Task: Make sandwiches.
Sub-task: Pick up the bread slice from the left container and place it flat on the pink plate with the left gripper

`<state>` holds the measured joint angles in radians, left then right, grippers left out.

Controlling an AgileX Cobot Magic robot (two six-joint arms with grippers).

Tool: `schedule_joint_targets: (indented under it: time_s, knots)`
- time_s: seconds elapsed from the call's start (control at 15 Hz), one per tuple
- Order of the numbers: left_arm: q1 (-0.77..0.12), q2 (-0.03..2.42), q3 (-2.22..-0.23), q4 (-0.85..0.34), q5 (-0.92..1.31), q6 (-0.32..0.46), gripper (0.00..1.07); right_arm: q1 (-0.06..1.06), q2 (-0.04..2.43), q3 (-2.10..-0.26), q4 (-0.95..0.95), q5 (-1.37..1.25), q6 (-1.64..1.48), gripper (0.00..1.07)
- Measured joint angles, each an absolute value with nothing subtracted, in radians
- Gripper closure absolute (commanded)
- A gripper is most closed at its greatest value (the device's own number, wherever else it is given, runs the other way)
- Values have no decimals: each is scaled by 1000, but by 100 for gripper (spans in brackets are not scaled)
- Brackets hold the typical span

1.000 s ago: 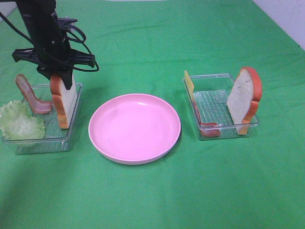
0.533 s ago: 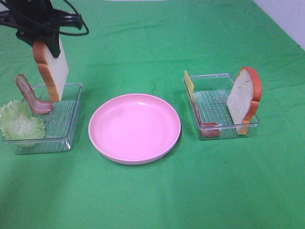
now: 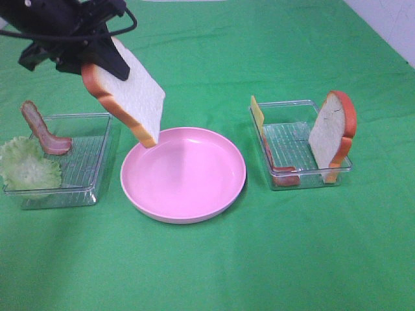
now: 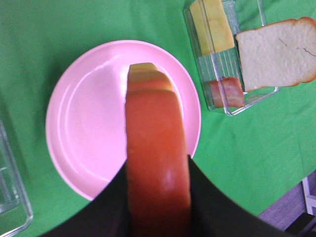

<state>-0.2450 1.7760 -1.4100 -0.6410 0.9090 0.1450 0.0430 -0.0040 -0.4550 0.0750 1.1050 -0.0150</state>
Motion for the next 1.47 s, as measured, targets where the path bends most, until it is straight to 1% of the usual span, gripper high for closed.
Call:
schedule_joint_targets:
  time_s: [0.07, 0.13, 0.2, 0.27, 0.33, 0.47, 0.8, 1.07, 1.2, 1.47]
  knots:
    - [-241, 1789, -1304, -845, 836, 351, 107, 43, -4, -455, 75, 1105, -15, 20]
    - [-241, 1802, -1280, -924, 821, 438, 107, 43, -4, -455, 75, 1105, -15, 20]
    - [-241, 1814, -1269, -976, 818, 500, 107, 43, -4, -455, 75, 1105, -15, 20]
    - [-241, 1841, -1263, -1039, 816, 558, 107, 43, -4, -455, 75, 1105, -15, 20]
    - [-241, 1873, -1262, -1092, 815, 599, 107, 43, -4, -455, 75, 1105, -15, 20]
    - [-241, 1934, -1262, -1149, 827, 627, 107, 43, -4, -455, 75, 1105, -15, 20]
    - [-244, 2032, -1262, -1248, 824, 631, 107, 43, -4, -455, 75, 1105, -15, 20]
    - [-273, 2084, -1294, -1251, 823, 617, 107, 43, -4, -455, 75, 1105, -15, 20]
    - [-278, 2103, -1312, -1254, 823, 599, 107, 43, -4, -455, 75, 1105, -15, 20]
    - [-279, 2137, -1313, -1255, 797, 594, 107, 43, -4, -455, 75, 1105, -15, 20]
